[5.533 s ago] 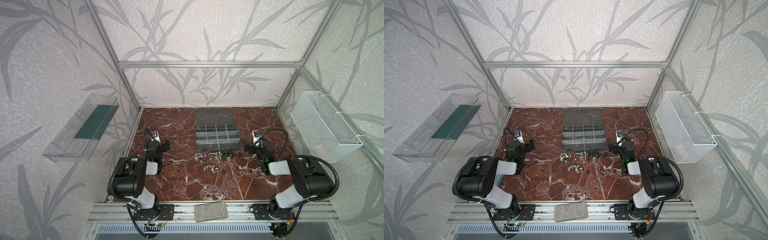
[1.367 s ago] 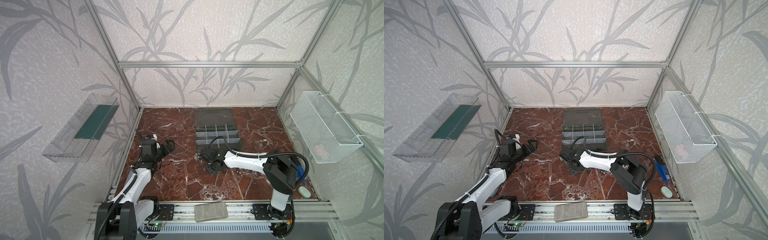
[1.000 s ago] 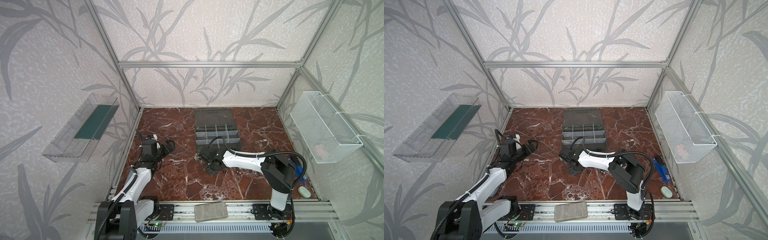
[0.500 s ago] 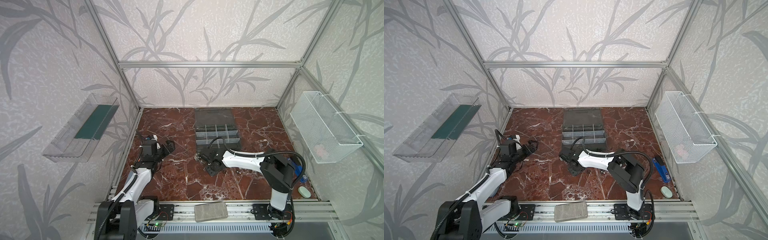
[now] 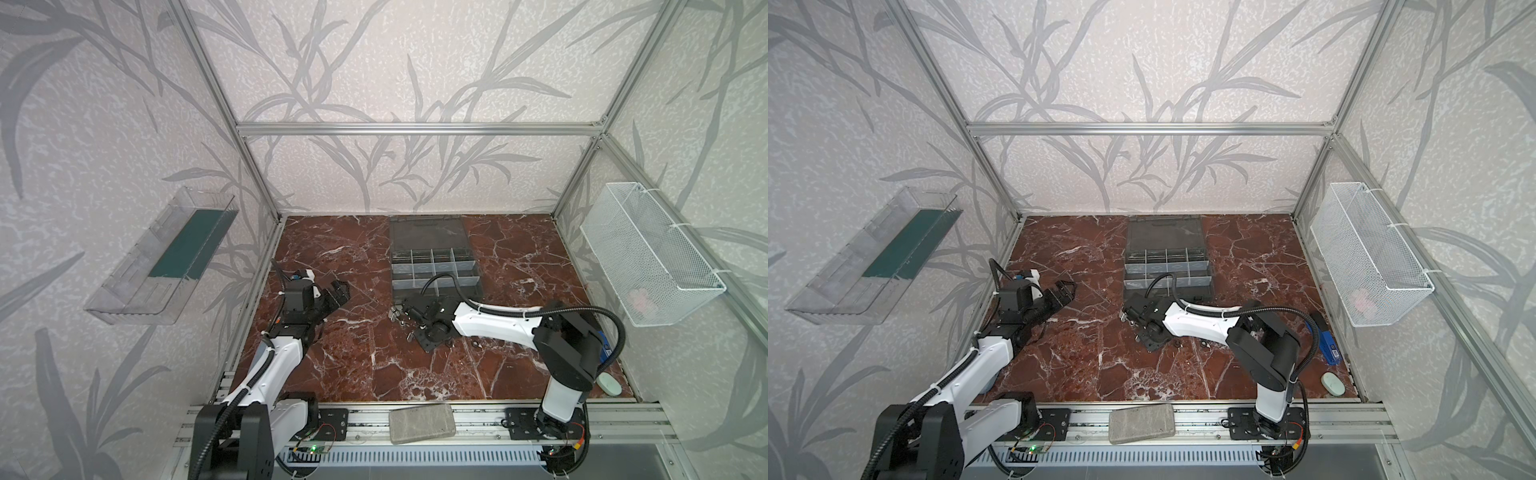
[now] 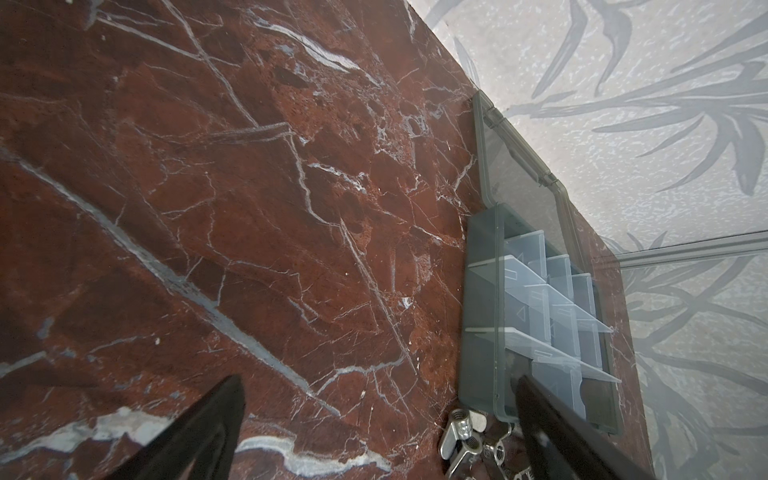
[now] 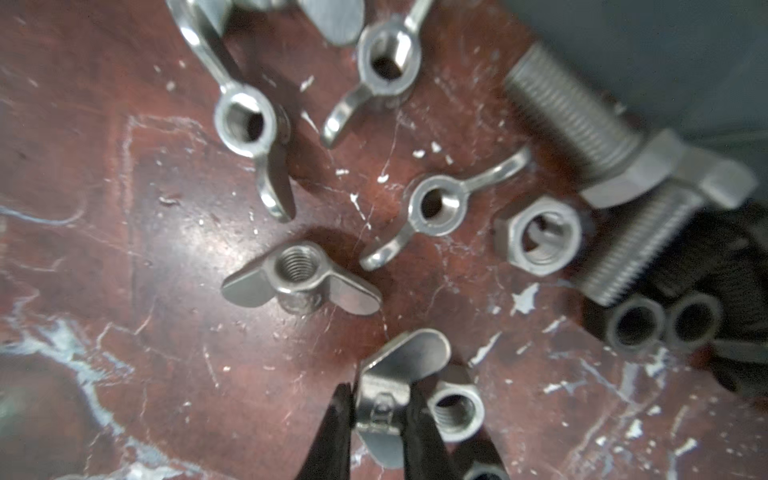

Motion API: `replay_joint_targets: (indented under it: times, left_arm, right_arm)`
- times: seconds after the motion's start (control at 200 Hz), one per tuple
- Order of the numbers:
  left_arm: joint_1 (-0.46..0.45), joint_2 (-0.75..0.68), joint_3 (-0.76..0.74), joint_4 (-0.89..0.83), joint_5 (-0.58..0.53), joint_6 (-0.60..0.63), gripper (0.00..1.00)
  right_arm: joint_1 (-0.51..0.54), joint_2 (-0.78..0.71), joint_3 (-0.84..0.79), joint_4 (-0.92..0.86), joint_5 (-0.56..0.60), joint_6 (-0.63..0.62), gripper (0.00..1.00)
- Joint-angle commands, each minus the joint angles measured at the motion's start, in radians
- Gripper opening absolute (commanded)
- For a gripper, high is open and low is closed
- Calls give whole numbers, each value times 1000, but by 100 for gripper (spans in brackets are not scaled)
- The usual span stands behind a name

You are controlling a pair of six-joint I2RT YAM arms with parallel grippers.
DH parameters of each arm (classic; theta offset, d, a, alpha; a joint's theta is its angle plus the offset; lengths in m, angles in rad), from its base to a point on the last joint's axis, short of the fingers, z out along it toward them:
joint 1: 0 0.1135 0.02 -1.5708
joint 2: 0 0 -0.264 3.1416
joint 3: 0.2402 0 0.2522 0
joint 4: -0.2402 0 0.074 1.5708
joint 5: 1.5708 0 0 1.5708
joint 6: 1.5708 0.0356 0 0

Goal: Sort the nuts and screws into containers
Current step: 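Lower the right gripper and grasp a silver wing nut, then carry the wing nut into a compartment of the grey box and release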

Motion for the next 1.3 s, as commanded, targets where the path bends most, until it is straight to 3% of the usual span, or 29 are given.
replay_joint_targets:
  times: [0.0, 0.205, 0.4, 0.8, 1.295]
  left_arm:
    - [-3, -5, 7, -13, -7, 13, 99]
    - [-1, 14, 17, -5, -2, 8, 100]
    - [-4, 29, 27, 7, 14, 0, 99]
    - [-4, 27, 22, 10, 32, -25, 100]
    - [-4, 29, 39, -12, 38, -11, 100]
  right_arm:
    - [-29, -117, 42, -10, -38, -93, 0]
    - [-109, -152, 146, 17, -119, -211, 0]
    - [-198, -69, 306, 35, -171, -263, 0]
    - [-235, 297, 669, 30, -179, -254, 0]
    - [-250, 473, 781, 7, -145, -242, 0]
